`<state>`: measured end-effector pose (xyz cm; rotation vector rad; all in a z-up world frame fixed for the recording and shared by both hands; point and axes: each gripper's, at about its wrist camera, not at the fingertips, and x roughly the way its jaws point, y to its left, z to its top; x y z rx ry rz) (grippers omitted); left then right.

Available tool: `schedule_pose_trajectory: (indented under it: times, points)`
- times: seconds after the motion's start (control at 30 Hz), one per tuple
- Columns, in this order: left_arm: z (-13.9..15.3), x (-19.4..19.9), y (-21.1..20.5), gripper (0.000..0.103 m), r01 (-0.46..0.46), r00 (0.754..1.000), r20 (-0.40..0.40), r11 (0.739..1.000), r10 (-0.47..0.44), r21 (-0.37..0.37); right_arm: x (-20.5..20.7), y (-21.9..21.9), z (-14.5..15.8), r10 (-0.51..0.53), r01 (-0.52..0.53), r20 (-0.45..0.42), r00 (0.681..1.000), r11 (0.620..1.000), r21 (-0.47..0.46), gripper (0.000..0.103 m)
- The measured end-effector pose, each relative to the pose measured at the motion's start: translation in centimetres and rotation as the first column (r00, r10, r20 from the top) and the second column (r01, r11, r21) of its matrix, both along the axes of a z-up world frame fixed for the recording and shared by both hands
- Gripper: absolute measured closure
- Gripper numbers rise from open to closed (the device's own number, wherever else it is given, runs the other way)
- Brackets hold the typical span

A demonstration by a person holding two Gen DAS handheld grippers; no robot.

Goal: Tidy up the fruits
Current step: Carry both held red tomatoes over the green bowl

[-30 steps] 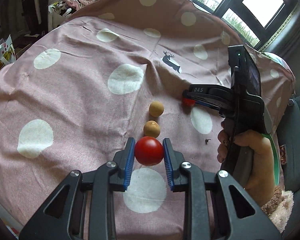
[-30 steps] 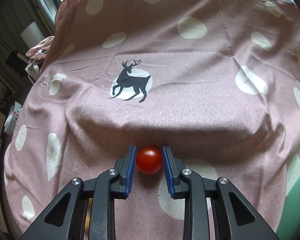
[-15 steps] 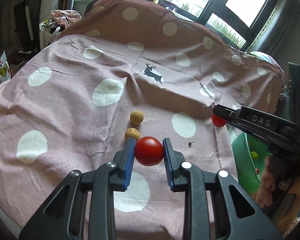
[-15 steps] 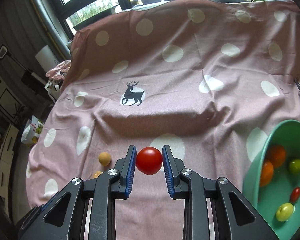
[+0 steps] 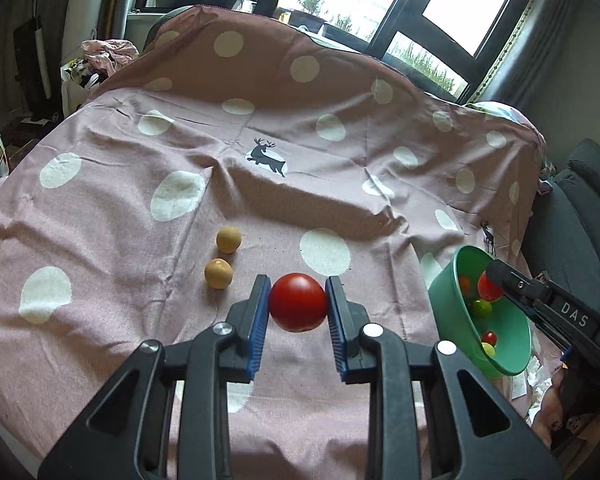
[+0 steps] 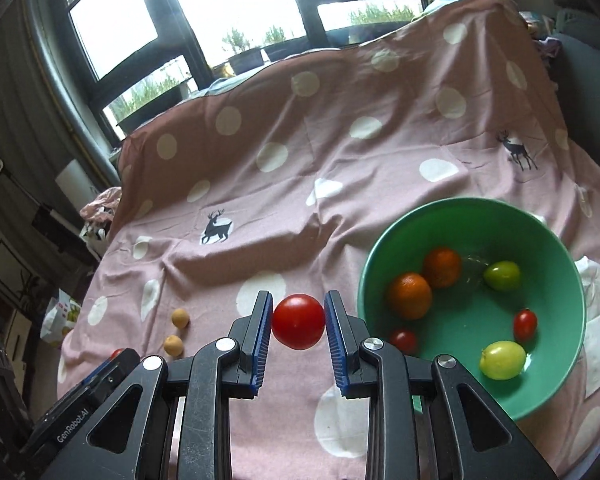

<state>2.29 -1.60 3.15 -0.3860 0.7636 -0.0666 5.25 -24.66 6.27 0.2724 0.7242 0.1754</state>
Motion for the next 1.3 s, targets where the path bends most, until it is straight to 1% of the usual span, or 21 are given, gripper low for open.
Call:
schedule_pose_trajectory:
  times: [0.13,0.2,0.27,0.4,0.5,0.6,0.67,0.83,1.07,1.3]
  points:
    - [1.3,0.1,-2.2,0.076,0.038,0.999,0.032,0.999,-0.038,0.013,-0.8,-1.7,0.9,-0.066,0.067,0.044,0.997,0.997,-0.027,0.075]
    - [2.1,0.6,-3.6,0.076,0.064,0.997,0.044,0.998,-0.064,0.013,-1.1,-2.7,1.0,-0.101,0.102,0.05,0.994,0.994,-0.027,0.075]
    - [2.8,1.1,-5.2,0.076,0.076,0.996,0.054,0.997,-0.076,0.018,-1.1,-3.8,1.0,-0.118,0.119,0.049,0.992,0.993,-0.011,0.075]
    - [3.7,2.0,-8.8,0.076,0.148,0.986,0.076,0.989,-0.149,0.026,-1.1,-5.8,1.1,-0.159,0.159,0.055,0.986,0.987,0.016,0.075]
    - [3.9,2.7,-11.7,0.076,0.2,0.976,0.078,0.979,-0.202,0.04,-1.2,-8.1,0.7,-0.177,0.173,0.059,0.982,0.982,0.078,0.075]
    - [3.6,3.4,-14.6,0.076,0.261,0.962,0.069,0.963,-0.265,0.069,-1.1,-10.4,0.1,-0.224,0.219,0.03,0.974,0.969,0.118,0.075]
    - [3.3,3.8,-16.3,0.076,0.3,0.95,0.061,0.95,-0.305,0.081,-1.2,-11.8,-0.2,-0.262,0.258,0.024,0.965,0.958,0.125,0.075]
    - [1.9,4.6,-19.6,0.076,0.378,0.924,0.026,0.923,-0.381,0.07,-1.6,-14.9,-1.2,-0.316,0.313,-0.012,0.949,0.934,0.174,0.075]
    - [0.5,4.9,-22.7,0.076,0.452,0.892,-0.013,0.888,-0.453,0.089,-1.1,-16.5,-2.7,-0.338,0.346,-0.077,0.938,0.918,0.193,0.075]
    - [-0.6,4.9,-24.7,0.075,0.499,0.866,-0.045,0.861,-0.497,0.097,-0.8,-17.1,-3.5,-0.347,0.363,-0.115,0.931,0.913,0.184,0.074]
